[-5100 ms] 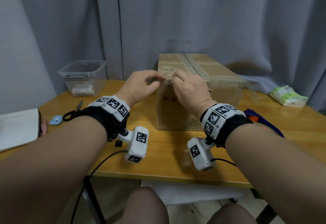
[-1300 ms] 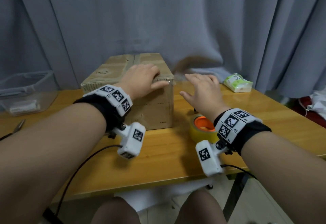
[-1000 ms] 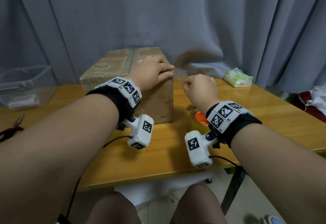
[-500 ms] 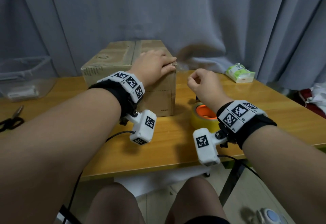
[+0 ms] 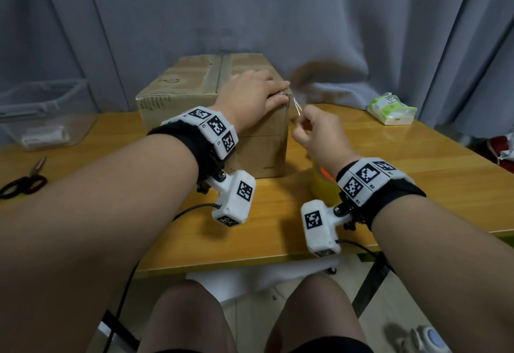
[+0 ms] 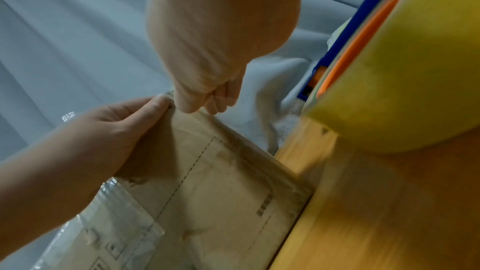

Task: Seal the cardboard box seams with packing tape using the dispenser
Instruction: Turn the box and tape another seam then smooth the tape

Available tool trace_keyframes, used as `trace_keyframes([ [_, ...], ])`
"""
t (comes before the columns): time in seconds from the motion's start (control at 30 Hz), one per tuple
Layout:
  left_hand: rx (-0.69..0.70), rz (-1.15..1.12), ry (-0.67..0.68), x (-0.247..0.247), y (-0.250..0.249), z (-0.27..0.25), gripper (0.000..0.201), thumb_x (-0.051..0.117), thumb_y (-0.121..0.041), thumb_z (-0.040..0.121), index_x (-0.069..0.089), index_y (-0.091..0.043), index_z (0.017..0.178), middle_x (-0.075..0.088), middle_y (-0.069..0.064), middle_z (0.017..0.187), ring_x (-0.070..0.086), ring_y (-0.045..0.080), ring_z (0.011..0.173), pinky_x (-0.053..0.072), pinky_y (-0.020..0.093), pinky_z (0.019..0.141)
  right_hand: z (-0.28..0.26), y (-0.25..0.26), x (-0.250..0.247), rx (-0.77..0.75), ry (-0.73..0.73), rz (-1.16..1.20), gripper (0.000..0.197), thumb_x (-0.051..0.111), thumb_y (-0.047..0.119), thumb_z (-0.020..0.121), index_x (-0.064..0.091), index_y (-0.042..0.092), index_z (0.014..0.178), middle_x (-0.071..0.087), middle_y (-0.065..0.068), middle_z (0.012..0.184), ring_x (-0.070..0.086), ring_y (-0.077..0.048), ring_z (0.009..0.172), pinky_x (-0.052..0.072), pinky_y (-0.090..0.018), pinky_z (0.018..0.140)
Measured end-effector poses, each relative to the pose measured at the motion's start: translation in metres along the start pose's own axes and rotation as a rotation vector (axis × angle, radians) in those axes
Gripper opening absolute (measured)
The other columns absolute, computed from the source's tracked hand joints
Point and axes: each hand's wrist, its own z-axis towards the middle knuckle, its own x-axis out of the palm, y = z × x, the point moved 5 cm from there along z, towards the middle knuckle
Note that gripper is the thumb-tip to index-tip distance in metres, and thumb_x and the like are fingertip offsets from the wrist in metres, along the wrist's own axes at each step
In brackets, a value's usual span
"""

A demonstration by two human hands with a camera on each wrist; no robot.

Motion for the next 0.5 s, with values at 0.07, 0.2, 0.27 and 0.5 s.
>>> trace_keyframes([
  [0.07,-0.001,-0.004,0.007,0.0,0.0,0.0,0.044,0.039,-0.048,0.096,0.052,-0.029,0.133,0.06,0.005,0.12,0.052,0.03,0.113,0.042,0.041,0.091,0.0,-0.003,0.005,0.049,-0.011,0.089,0.012,0.057,0.012,0.086,0.051,0.014,0.075,0.062,-0.004,0.08,0.053,-0.018,0.063,0.044,-0.028,0.055],
  [0.2,0.009,-0.005,0.008,-0.001,0.0,0.0,0.043,0.039,-0.047,0.095,0.052,-0.029,0.133,0.06,0.005,0.12,0.052,0.03,0.112,0.042,0.04,0.088,0.001,-0.011,0.009,0.123,0.011,0.178,0.013,0.056,0.017,0.085,0.049,0.019,0.073,0.068,-0.012,0.093,0.063,-0.03,0.074,0.054,-0.04,0.057],
  [0.27,0.007,0.003,0.005,-0.001,-0.001,0.0,0.043,0.038,-0.047,0.096,0.051,-0.03,0.133,0.059,0.004,0.121,0.052,0.029,0.113,0.04,0.04,0.089,0.001,-0.012,0.011,0.132,0.014,0.213,0.017,0.057,0.019,0.084,0.048,0.024,0.071,0.067,-0.01,0.087,0.062,-0.029,0.072,0.05,-0.035,0.054],
  [0.5,-0.015,-0.001,-0.022,-0.005,-0.006,-0.004,0.043,0.038,-0.048,0.095,0.053,-0.031,0.132,0.059,0.002,0.12,0.052,0.028,0.112,0.039,0.038,0.088,-0.01,-0.008,0.008,0.093,0.131,0.336,0.018,0.055,0.017,0.088,0.052,0.025,0.073,0.067,-0.016,0.086,0.064,-0.031,0.09,0.049,-0.032,0.063],
])
